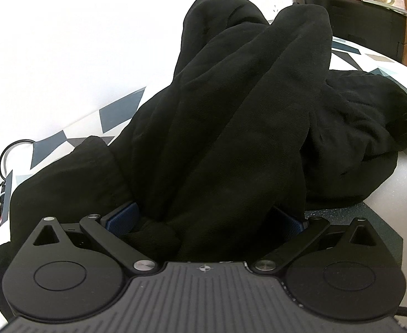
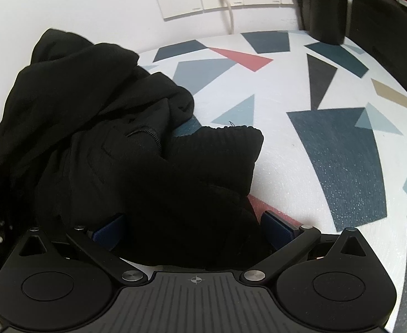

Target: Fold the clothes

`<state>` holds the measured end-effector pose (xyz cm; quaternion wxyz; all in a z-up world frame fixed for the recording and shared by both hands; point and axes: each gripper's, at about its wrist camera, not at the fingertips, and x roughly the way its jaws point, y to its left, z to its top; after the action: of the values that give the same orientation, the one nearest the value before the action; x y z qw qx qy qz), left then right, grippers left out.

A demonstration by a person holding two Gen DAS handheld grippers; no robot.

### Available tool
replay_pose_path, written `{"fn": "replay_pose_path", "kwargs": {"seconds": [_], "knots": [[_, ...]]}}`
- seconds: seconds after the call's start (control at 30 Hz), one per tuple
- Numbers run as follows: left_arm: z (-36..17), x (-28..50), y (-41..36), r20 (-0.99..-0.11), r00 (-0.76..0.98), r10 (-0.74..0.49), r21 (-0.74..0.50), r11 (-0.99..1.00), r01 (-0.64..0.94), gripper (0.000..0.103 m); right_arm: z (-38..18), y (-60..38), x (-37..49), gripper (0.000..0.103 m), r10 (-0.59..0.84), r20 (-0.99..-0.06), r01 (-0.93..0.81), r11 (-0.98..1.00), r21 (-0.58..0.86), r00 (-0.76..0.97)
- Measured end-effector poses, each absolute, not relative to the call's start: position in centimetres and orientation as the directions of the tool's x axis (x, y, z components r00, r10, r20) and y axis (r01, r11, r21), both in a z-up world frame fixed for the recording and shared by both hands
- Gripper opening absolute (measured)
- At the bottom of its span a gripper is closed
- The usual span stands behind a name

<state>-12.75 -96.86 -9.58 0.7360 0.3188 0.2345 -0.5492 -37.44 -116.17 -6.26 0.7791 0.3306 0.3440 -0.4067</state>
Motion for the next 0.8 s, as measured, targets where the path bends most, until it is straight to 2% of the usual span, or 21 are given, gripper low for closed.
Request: {"fn": "replay_pose_path", "kwargs": {"seconds": [0.5,0.8], "knots": [[-9.2,-12.9,-97.0,-0.7,0.312,-0.642,0.212,0.23,0.95,0.103,-6.5,-115.9,-37.5,0.102,-0.408,-0.807,0.865,0.444,0.232,0.426],[-8.6,-13.0,-98.0,-0.73,0.336,-0.594,0.217,0.265,0.94,0.103,-6.3,-116.8,-36.9,0.102,-0.356,-0.849,0.882,0.409,0.234,0.39]]}}
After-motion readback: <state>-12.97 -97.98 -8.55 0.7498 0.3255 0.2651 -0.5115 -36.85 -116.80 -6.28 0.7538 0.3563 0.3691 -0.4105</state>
